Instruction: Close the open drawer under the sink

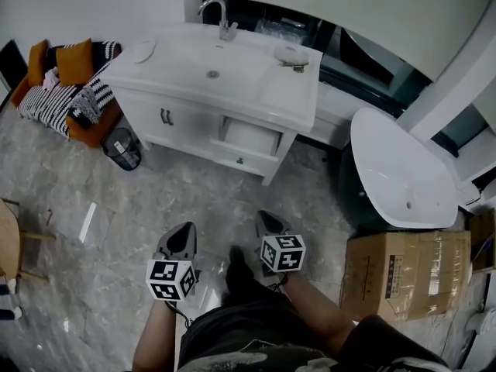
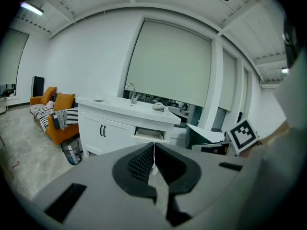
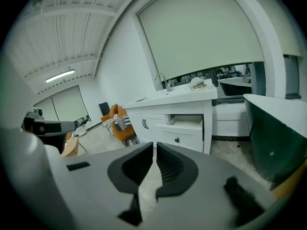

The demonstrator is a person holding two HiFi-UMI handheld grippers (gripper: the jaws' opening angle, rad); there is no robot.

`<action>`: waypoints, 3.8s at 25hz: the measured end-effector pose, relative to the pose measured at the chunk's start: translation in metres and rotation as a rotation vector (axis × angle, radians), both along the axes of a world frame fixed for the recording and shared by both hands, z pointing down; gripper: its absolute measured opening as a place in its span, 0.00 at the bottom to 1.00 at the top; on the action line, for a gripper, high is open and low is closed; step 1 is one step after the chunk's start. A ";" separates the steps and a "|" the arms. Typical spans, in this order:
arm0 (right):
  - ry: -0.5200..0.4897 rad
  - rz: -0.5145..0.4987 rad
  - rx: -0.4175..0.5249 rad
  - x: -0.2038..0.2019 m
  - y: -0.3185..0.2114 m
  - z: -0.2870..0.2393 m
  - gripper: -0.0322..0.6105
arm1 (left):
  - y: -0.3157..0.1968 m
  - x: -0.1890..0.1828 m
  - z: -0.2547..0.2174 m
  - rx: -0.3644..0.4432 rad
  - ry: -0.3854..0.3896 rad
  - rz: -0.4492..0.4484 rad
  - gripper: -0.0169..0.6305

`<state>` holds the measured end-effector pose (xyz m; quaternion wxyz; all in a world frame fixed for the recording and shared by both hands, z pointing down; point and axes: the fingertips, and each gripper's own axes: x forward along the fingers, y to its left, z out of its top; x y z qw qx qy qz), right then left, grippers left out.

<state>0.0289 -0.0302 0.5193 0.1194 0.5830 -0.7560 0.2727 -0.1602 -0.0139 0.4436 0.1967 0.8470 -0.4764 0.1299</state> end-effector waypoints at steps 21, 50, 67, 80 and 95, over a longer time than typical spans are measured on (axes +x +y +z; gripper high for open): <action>-0.021 -0.027 -0.127 0.012 -0.164 0.090 0.11 | -0.197 0.029 0.062 -0.128 -0.061 0.017 0.05; 0.058 0.465 -0.304 0.002 -0.284 0.265 0.27 | -0.338 0.001 0.241 -0.316 -0.099 0.287 0.05; 0.102 0.471 -0.307 0.019 -0.313 0.279 0.22 | -0.354 0.016 0.262 -0.333 -0.127 0.346 0.05; 0.059 0.557 -0.283 0.044 -0.365 0.275 0.22 | -0.375 0.008 0.264 -0.333 -0.122 0.325 0.05; 0.080 0.597 -0.295 0.055 -0.388 0.273 0.22 | -0.397 -0.012 0.259 -0.321 -0.135 0.345 0.05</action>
